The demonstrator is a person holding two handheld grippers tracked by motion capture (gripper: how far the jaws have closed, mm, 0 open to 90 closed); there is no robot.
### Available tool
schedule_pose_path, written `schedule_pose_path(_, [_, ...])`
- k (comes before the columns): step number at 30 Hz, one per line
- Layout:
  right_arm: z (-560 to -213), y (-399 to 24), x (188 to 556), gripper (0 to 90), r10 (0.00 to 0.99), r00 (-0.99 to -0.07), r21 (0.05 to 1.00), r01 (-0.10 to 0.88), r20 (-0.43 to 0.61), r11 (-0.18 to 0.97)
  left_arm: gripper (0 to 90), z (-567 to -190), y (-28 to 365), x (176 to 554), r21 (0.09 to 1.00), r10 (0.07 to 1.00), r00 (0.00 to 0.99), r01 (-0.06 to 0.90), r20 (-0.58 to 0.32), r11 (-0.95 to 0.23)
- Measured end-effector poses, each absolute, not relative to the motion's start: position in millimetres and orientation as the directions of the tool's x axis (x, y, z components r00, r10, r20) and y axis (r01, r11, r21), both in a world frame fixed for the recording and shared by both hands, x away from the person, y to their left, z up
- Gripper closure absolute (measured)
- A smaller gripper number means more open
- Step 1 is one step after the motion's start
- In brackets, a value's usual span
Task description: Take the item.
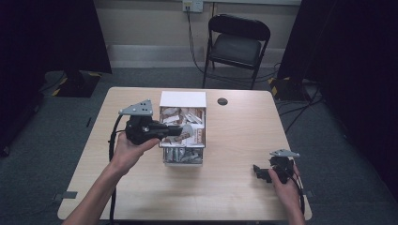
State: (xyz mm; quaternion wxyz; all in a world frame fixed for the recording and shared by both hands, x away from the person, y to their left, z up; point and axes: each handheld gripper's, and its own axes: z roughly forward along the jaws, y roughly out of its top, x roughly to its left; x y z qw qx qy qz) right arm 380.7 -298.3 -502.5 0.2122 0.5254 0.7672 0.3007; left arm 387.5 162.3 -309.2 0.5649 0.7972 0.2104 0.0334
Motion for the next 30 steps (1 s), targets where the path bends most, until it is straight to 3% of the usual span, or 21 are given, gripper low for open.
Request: schedule_pose_path(30, [-502.5, -298.3, 380.7, 0.0, 0.934, -0.358, 0.684, 0.679, -0.009, 0.267, 90.0, -281.7, 183.2, 370.4, 0.945, 0.373, 0.915, 0.245, -0.153, -0.214])
